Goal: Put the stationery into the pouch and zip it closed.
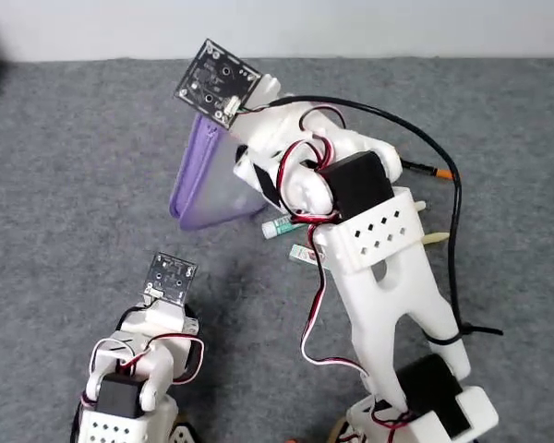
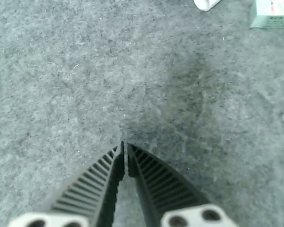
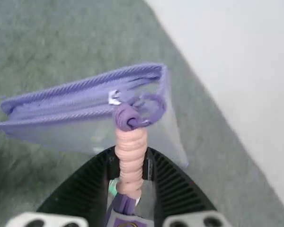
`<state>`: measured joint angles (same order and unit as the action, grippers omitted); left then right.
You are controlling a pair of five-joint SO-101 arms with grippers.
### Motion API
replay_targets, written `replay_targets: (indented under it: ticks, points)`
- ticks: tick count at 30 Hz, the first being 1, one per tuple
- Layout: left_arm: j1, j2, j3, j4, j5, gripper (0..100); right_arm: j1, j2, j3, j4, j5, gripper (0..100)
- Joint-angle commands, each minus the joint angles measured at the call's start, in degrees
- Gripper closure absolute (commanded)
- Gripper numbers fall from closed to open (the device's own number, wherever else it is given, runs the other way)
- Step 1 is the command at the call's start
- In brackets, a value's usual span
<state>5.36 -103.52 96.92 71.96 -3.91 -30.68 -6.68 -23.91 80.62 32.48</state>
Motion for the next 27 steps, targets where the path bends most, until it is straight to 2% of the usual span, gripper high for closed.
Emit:
replay_targets:
  ticks: [1, 9, 12, 15, 19, 21, 24, 27]
  points:
    - [0.4, -0.6, -0.5, 0.2, 0.4, 99, 0.3, -2.9, -2.7, 3.7, 0.2, 99.1]
    - [-1.1, -0.6, -0.4, 0.2, 0.1, 99, -0.7, -0.5, -2.0, 4.4, 0.2, 99.1]
    - [-8.7, -0.6, -0.4, -0.1, 0.1, 99, -3.0, 1.1, -2.1, 4.2, 0.2, 99.1]
    - [-19.8, -0.7, -0.4, -2.2, -0.1, 99, -7.5, 2.5, -2.1, 4.2, 0.2, 99.1]
    - [-31.3, -0.7, -1.5, -8.3, -8.4, 98, -12.9, 4.9, -2.0, 4.8, 0.2, 99.1]
    - [-37.0, -0.7, -3.8, -11.1, -9.9, 98, -15.1, 6.1, -2.0, 4.8, 0.2, 99.1]
    - [-43.7, -0.7, -8.1, -15.1, -7.5, 98, -17.2, 8.0, -2.0, 4.8, 0.4, 99.1]
    - [-46.9, -0.7, -10.9, -16.3, -7.0, 98, -17.4, 9.0, -2.0, 4.8, 0.4, 99.1]
